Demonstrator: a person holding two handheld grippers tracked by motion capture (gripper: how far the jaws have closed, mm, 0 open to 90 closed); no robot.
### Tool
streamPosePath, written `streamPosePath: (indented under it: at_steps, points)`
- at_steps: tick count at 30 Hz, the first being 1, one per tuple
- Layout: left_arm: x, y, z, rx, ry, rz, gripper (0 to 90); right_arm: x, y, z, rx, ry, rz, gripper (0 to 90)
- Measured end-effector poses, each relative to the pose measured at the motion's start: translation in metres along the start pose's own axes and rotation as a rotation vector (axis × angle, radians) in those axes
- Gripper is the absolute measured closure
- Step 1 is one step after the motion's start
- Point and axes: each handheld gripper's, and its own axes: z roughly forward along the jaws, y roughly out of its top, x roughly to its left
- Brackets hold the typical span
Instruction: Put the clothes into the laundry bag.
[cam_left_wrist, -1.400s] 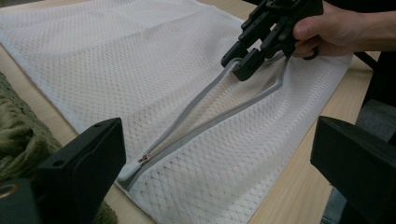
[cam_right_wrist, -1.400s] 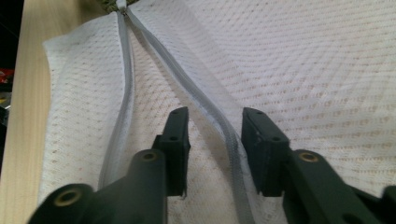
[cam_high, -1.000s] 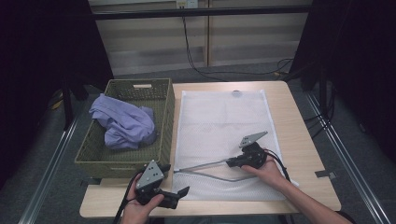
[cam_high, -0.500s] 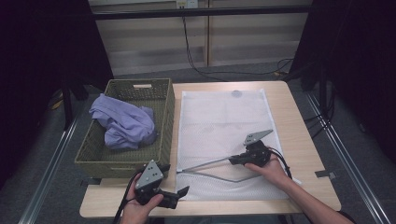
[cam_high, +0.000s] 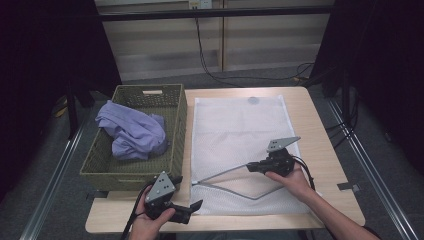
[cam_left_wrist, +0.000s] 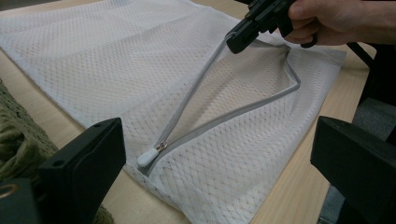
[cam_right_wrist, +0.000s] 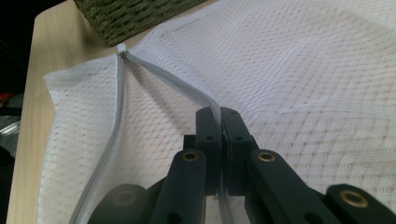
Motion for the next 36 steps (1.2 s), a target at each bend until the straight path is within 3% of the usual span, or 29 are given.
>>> streamPosePath:
  at_steps: [23, 36]
  points:
    - [0.000, 0.000, 0.001, 0.016, 0.007, 0.013, 3.3, -0.001, 0.021, -0.026, -0.126, 0.000, -0.013, 88.0]
    - [0.000, 0.000, 0.001, 0.013, 0.012, 0.018, 3.3, 0.001, 0.032, -0.035, -0.164, 0.007, -0.026, 88.0]
